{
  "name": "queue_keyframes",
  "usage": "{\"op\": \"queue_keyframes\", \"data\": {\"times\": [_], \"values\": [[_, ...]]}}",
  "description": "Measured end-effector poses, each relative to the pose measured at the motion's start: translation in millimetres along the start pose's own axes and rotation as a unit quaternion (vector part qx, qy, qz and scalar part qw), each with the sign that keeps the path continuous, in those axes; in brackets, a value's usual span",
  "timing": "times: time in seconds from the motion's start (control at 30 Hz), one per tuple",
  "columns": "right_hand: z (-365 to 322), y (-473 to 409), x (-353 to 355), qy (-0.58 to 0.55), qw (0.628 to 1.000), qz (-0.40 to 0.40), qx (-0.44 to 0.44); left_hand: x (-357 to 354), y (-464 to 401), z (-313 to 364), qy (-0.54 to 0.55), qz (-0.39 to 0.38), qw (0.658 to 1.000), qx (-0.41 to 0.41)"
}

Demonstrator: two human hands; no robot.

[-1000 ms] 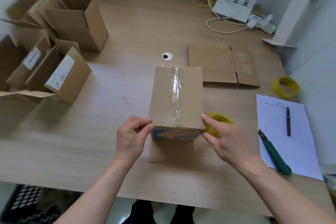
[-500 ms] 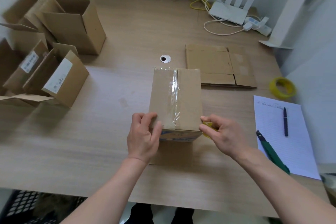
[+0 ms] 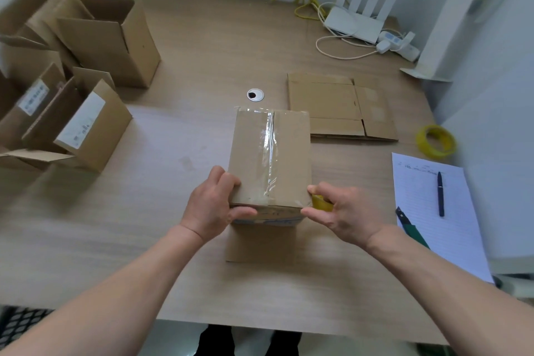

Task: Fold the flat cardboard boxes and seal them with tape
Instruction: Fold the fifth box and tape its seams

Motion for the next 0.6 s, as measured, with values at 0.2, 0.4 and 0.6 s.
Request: {"op": "queue_keyframes", "data": {"times": [0.2,0.4,0.6], "values": [[-5.8,15.2,-3.4,-0.047,0.997,-0.002,-0.063,9.7,-16.7,-25.6,0.074,-0.111,0.981,0.143],[-23.8,33.2,-17.9,-0.120,0.986,-0.034,-0.113,6.3,-45.7,-24.2,0.208,-0.191,0.923,0.261],[-23.5,33.0,-18.7,-0.149,0.980,-0.022,-0.126,13.2,1.6,6.2,0.162,0.243,0.899,0.325]]}}
Point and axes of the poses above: each hand's wrist, its own y-axis away from the middle knuckle, its own x-axis out of the back of the hand, z = x × y, the point moved 8 cm from there along -y, towards the middle knuckle, and after that the axes turned 15 degrees about y, right-handed, at the moved point
